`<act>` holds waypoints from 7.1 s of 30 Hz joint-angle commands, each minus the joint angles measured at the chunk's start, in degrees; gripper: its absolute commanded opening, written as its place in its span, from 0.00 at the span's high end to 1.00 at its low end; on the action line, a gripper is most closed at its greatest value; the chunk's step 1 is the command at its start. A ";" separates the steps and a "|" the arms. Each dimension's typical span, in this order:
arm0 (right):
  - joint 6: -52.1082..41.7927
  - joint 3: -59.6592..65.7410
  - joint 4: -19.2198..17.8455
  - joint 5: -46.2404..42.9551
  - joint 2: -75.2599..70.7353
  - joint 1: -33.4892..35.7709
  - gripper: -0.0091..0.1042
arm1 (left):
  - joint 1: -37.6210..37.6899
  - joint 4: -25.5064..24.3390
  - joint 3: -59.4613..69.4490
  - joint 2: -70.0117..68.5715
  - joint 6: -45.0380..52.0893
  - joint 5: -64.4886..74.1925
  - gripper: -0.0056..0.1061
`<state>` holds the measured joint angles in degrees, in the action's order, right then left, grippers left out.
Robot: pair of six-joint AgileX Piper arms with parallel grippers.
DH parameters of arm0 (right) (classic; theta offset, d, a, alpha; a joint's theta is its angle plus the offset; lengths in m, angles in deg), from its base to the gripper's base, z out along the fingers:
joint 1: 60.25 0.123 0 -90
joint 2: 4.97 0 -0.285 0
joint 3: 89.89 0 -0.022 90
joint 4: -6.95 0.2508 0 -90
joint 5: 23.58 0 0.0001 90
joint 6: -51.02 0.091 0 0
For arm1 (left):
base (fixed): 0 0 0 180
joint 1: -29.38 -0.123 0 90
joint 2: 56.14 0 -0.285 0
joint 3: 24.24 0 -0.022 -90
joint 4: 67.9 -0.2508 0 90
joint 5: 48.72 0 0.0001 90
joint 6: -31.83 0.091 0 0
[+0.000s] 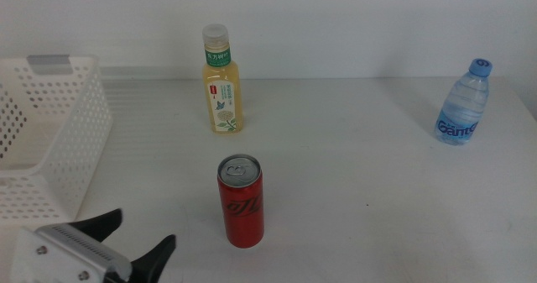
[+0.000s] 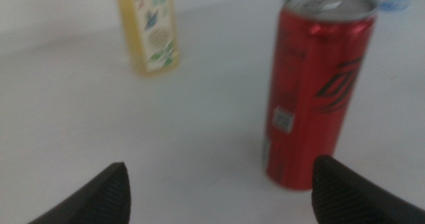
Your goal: Use arms to grab the bottles and put them into the dustbin to the left of the table.
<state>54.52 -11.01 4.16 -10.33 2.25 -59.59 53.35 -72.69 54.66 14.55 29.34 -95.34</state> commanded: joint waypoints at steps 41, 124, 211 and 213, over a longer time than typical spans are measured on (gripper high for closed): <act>-0.35 -0.49 -0.58 -4.41 -1.59 -0.36 0.26 | 0.52 -10.71 0.24 22.72 -27.13 -28.45 0.14; -0.35 -0.49 -0.58 -4.41 -1.59 -0.36 0.26 | 0.47 -28.84 -31.61 38.14 -26.10 -18.01 0.99; -0.35 -0.49 -0.58 -4.41 -1.59 -0.36 0.26 | -39.65 19.36 -90.67 28.78 24.44 103.48 0.99; -0.35 -0.49 -0.58 -4.41 -1.59 -0.36 0.26 | -40.81 18.78 -91.70 31.22 24.44 104.30 0.99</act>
<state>54.52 -11.01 4.16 -10.33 2.25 -59.59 13.46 -54.45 -34.03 46.90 53.82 10.66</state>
